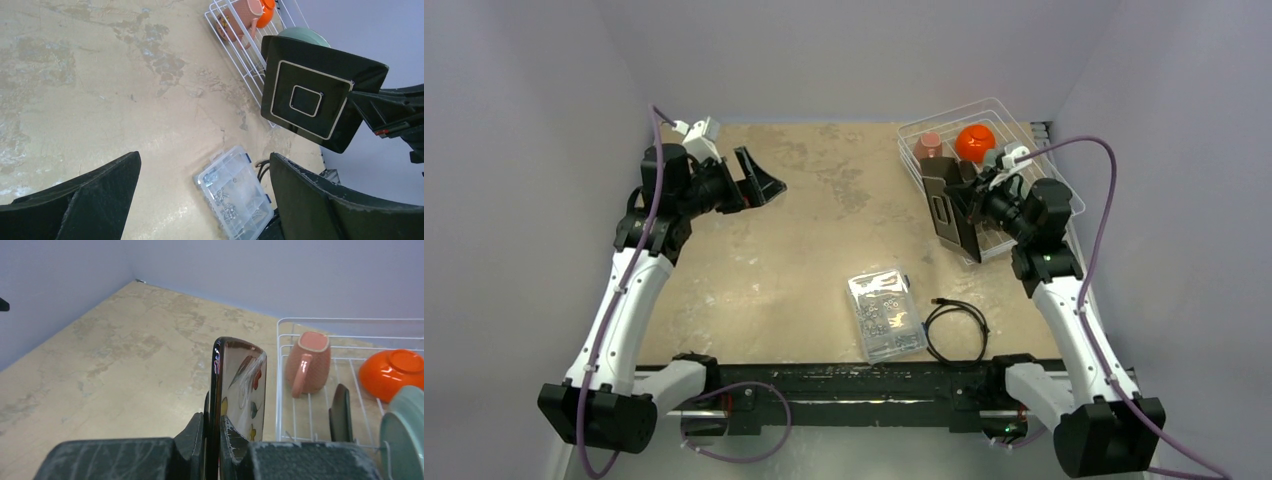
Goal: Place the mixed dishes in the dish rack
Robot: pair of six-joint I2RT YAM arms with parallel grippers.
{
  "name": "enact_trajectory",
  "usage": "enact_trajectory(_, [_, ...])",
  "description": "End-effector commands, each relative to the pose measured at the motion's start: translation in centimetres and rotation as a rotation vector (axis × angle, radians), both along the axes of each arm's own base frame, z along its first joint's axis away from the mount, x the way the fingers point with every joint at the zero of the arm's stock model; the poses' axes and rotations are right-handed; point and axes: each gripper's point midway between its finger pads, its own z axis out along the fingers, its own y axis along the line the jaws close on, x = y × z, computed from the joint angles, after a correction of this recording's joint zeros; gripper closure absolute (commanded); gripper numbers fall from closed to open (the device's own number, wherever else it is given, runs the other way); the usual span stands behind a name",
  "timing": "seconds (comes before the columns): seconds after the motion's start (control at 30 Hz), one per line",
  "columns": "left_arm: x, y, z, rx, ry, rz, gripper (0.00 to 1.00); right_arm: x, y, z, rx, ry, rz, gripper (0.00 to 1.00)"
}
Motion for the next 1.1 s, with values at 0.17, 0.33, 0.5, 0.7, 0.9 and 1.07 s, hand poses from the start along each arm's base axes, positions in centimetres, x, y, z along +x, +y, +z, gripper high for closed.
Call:
enact_trajectory(0.17, [-1.0, 0.1, 1.5, 0.0, -0.107, -0.008, 0.0, 1.1, 2.0, 12.9, 0.128, -0.286, 0.12, 1.0])
enact_trajectory(0.33, [-0.8, -0.3, 1.0, -0.016, -0.076, -0.024, 0.0, 1.2, 1.5, 13.5, 0.138, -0.265, 0.082, 1.0])
enact_trajectory(0.5, [-0.7, -0.4, 0.5, -0.026, -0.059, -0.027, 0.0, 1.1, 1.2, 14.5, 0.122, -0.268, 0.062, 1.0])
enact_trajectory(0.7, [-0.5, -0.4, -0.1, -0.021, -0.039, -0.023, 0.0, 1.0, 0.2, 18.1, 0.05, -0.332, 0.031, 1.0])
enact_trajectory(0.9, [-0.5, -0.4, -0.3, -0.017, -0.033, -0.025, 0.0, 1.2, -1.6, 20.1, -0.003, -0.345, -0.019, 1.0])
enact_trajectory(1.07, [-0.6, -0.5, -0.2, -0.022, -0.034, -0.03, 0.0, 2.3, -3.5, 18.6, -0.075, -0.296, -0.043, 1.0])
